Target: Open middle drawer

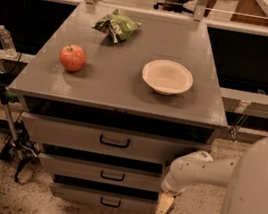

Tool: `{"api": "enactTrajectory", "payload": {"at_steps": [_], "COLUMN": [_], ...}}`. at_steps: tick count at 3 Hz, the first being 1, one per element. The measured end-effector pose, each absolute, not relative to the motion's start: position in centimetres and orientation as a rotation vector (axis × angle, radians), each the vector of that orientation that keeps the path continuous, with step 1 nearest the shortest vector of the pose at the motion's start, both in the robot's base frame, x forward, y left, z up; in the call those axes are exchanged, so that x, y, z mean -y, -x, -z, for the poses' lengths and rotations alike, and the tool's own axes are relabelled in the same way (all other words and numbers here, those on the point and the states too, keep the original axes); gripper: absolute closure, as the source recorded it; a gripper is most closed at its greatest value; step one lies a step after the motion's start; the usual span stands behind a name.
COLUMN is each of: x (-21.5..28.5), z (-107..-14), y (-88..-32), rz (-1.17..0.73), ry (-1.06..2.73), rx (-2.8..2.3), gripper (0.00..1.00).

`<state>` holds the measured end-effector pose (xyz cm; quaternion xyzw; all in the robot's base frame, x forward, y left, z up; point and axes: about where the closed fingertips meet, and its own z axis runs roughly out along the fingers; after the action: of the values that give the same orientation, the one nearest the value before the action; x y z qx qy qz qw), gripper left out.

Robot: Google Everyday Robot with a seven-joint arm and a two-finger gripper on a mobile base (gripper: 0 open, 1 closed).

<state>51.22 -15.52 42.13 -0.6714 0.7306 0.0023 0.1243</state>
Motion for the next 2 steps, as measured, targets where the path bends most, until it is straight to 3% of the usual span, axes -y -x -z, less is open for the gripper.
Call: {"api": "enactTrajectory", "payload": {"at_steps": [2], "x": [15.2], "z": [-40.9], "y": [-51.7], "rz": [-0.007], "ry": [1.964], "rx": [-2.121], "gripper": [0.33]}}
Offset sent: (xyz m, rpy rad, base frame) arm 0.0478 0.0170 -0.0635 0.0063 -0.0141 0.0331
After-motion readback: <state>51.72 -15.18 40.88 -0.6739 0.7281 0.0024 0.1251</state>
